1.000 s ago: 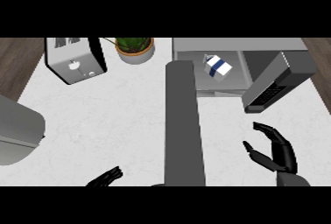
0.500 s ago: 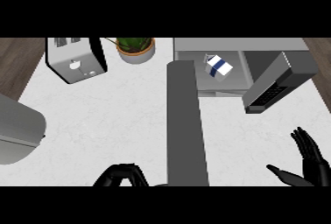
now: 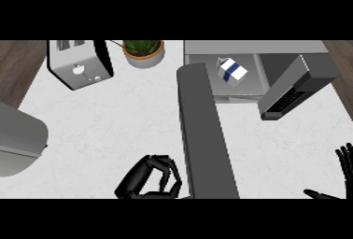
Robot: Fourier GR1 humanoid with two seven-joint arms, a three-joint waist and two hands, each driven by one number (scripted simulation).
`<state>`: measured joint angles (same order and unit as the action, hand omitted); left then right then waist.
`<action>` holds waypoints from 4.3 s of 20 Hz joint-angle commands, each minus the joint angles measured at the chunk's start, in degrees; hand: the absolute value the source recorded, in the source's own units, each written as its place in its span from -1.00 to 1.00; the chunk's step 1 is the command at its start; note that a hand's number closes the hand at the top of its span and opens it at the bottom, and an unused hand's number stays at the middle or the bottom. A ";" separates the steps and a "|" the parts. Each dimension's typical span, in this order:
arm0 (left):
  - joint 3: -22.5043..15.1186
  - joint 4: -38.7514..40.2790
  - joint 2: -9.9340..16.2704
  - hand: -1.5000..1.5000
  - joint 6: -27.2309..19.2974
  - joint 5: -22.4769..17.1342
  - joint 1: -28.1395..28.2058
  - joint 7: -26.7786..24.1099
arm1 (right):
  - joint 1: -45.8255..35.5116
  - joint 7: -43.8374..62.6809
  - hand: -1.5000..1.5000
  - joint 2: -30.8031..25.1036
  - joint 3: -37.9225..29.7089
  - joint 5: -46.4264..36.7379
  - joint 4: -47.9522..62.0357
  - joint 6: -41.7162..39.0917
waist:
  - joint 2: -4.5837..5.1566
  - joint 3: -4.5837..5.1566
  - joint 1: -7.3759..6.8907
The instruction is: Pick up the milk, place it into the microwave and close the microwave
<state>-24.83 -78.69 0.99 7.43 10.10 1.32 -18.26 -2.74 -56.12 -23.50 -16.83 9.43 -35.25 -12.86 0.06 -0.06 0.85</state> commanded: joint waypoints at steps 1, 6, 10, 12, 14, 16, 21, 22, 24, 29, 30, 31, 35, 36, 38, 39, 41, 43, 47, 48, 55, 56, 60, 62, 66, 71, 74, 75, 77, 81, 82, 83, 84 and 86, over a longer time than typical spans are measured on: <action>-3.83 8.65 -0.94 1.00 3.17 2.92 -6.21 4.31 | 0.82 -5.58 -1.00 -1.02 -0.05 0.61 0.65 -6.18 | 0.22 -0.04 0.62; -13.22 13.23 -0.97 1.00 4.41 -0.43 -10.18 11.17 | 0.69 -3.36 -1.00 -4.13 0.13 1.99 -1.34 -9.17 | 0.18 0.02 1.04; -19.41 19.25 -0.98 1.00 -1.63 -3.52 -15.83 6.75 | -0.34 -5.08 -1.00 -3.92 0.36 2.70 -0.41 -10.36 | 0.32 0.02 0.98; -22.04 21.10 -0.99 1.00 -4.36 -5.97 -18.19 4.88 | 1.02 -6.80 -1.00 -2.41 2.19 1.98 -3.06 -10.51 | 0.35 0.07 1.71; -25.98 20.26 -0.98 1.00 -7.01 -9.94 -18.57 2.44 | -0.19 -4.27 -1.00 -4.64 1.67 3.46 -4.06 -12.45 | 0.43 0.11 2.08; -27.91 21.22 -0.97 1.00 -12.04 -12.21 -20.08 0.72 | 0.44 -3.73 -1.00 -2.50 3.76 3.00 -7.22 -11.24 | 0.43 0.21 2.79; -32.55 18.27 -0.93 1.00 -17.94 -20.69 -24.08 2.19 | 0.29 -0.01 -1.00 -3.57 5.67 4.15 -12.80 -11.78 | 0.49 0.37 5.25; -33.73 19.61 -0.93 -1.00 -19.81 -21.23 -24.10 1.24 | -0.41 0.01 -1.00 -2.44 5.47 4.96 -12.96 -10.93 | 0.66 0.33 5.33; -32.80 19.48 -0.91 -1.00 -21.74 -24.01 -26.32 1.78 | -0.43 -0.31 -1.00 -1.49 6.94 4.56 -14.74 -10.36 | 0.87 0.37 6.65; -33.24 20.94 -0.90 1.00 -25.56 -27.24 -33.29 2.96 | -1.06 3.01 -1.00 -3.36 7.71 6.24 -17.57 -11.37 | 1.18 0.39 9.34; -33.35 20.18 -0.91 1.00 -26.73 -28.25 -33.95 3.60 | -2.58 4.09 -1.00 -3.74 7.64 6.81 -17.81 -11.36 | 1.38 0.37 9.70; -33.72 19.75 -0.93 1.00 -27.15 -29.72 -34.56 3.33 | -2.44 4.05 -1.00 -3.50 8.18 6.65 -18.49 -11.10 | 1.42 0.35 9.89; -31.88 21.13 -0.96 1.00 -29.44 -32.37 -39.68 2.66 | -3.12 6.39 -1.00 -4.24 9.54 7.50 -20.66 -11.99 | 1.82 0.31 11.36; -32.58 21.40 -0.96 1.00 -31.04 -32.23 -39.75 2.22 | -2.69 5.97 -1.00 -5.22 9.27 8.19 -21.27 -13.27 | 1.70 0.27 12.29; -30.97 21.05 -0.96 1.00 -32.36 -33.45 -42.85 0.85 | -3.39 7.52 -1.00 -4.30 10.51 7.81 -22.17 -11.79 | 2.00 0.32 12.59; -30.81 21.63 -0.97 1.00 -32.76 -33.98 -44.19 1.12 | -3.34 7.69 -1.00 -4.73 11.06 7.53 -22.64 -12.13 | 2.12 0.26 13.07; -30.22 23.02 -0.97 1.00 -33.59 -34.93 -46.24 1.68 | -4.53 8.71 -1.00 -5.94 10.97 7.85 -23.65 -11.92 | 2.56 0.24 14.42; -30.29 23.69 -0.98 1.00 -33.96 -35.97 -48.24 1.72 | -5.69 9.89 -1.00 -6.61 11.21 8.40 -24.38 -12.32 | 2.84 0.20 15.16; -28.64 25.83 -0.98 1.00 -35.18 -38.39 -51.80 1.93 | -6.60 10.19 -1.00 -6.98 10.74 10.07 -25.77 -12.50 | 3.35 0.05 17.53; -28.09 26.75 -0.98 1.00 -35.20 -38.89 -52.92 1.80 | -7.11 11.35 -1.00 -7.00 11.40 10.07 -26.21 -12.58 | 3.52 0.11 17.18; -26.57 30.76 -0.98 1.00 -36.49 -41.79 -58.53 2.07 | -9.20 13.09 -1.00 -7.38 12.45 12.94 -28.27 -15.64 | 4.47 -0.20 19.73; -26.40 30.91 -0.97 1.00 -36.25 -42.38 -59.82 2.63 | -10.21 13.80 -1.00 -7.68 12.76 12.70 -28.39 -15.34 | 4.78 -0.22 19.77; -25.63 33.46 -0.95 1.00 -36.70 -43.95 -61.96 2.78 | -11.43 15.26 -1.00 -8.46 12.91 14.29 -29.52 -16.54 | 5.24 -0.25 21.07; -25.50 34.08 -0.94 1.00 -37.56 -44.38 -63.25 2.69 | -12.27 15.73 -1.00 -9.07 13.23 14.57 -30.27 -17.21 | 5.28 -0.29 21.85; -24.78 35.88 -0.93 1.00 -37.24 -45.95 -65.14 2.90 | -13.59 17.50 -1.00 -8.51 14.80 16.65 -31.92 -19.70 | 5.71 -0.31 22.71; -24.76 37.13 -0.91 1.00 -38.28 -47.31 -66.44 2.54 | -14.74 20.11 -1.00 -9.62 16.67 17.52 -33.32 -22.01 | 5.87 -0.34 23.04; -24.91 37.23 -0.90 1.00 -38.83 -48.01 -66.35 2.12 | -15.95 21.00 -1.00 -11.53 17.86 16.47 -35.37 -23.21 | 5.87 -0.29 23.60; -24.92 37.69 -0.89 1.00 -39.27 -47.93 -66.85 2.33 | -15.64 21.04 1.00 -11.40 19.05 16.09 -36.22 -24.16 | 5.67 -0.39 23.51; -25.09 36.90 -0.89 1.00 -39.75 -48.77 -66.24 2.10 | -17.19 20.93 1.00 -12.33 20.55 15.80 -38.81 -26.57 | 5.50 -0.37 23.62; -25.34 37.34 -0.88 1.00 -40.17 -49.47 -66.46 1.42 | -18.15 22.12 1.00 -12.43 23.69 15.79 -43.07 -28.66 | 5.38 -0.46 23.85; -25.18 37.33 -0.88 1.00 -40.39 -49.96 -66.19 1.29 | -18.17 22.63 1.00 -12.74 24.34 15.57 -43.99 -28.84 | 5.44 -0.44 24.28; -25.39 37.46 -0.88 1.00 -40.55 -50.09 -65.90 0.89 | -18.70 23.01 1.00 -12.67 24.43 15.99 -44.90 -28.56 | 5.49 -0.42 24.46; -24.99 37.63 -0.87 1.00 -41.04 -50.28 -66.78 1.14 | -18.26 23.64 1.00 -12.65 25.15 16.06 -45.69 -28.62 | 5.17 -0.48 24.94; -24.78 37.42 -0.86 1.00 -41.02 -50.99 -66.24 0.38 | -18.31 24.20 1.00 -12.91 25.73 16.43 -47.11 -28.81 | 5.34 -0.51 25.18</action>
<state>-49.40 -43.59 2.57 -34.33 -41.12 -60.39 -18.30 -20.60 -28.96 -36.17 7.32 25.65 -80.35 -36.36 5.08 -0.23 24.62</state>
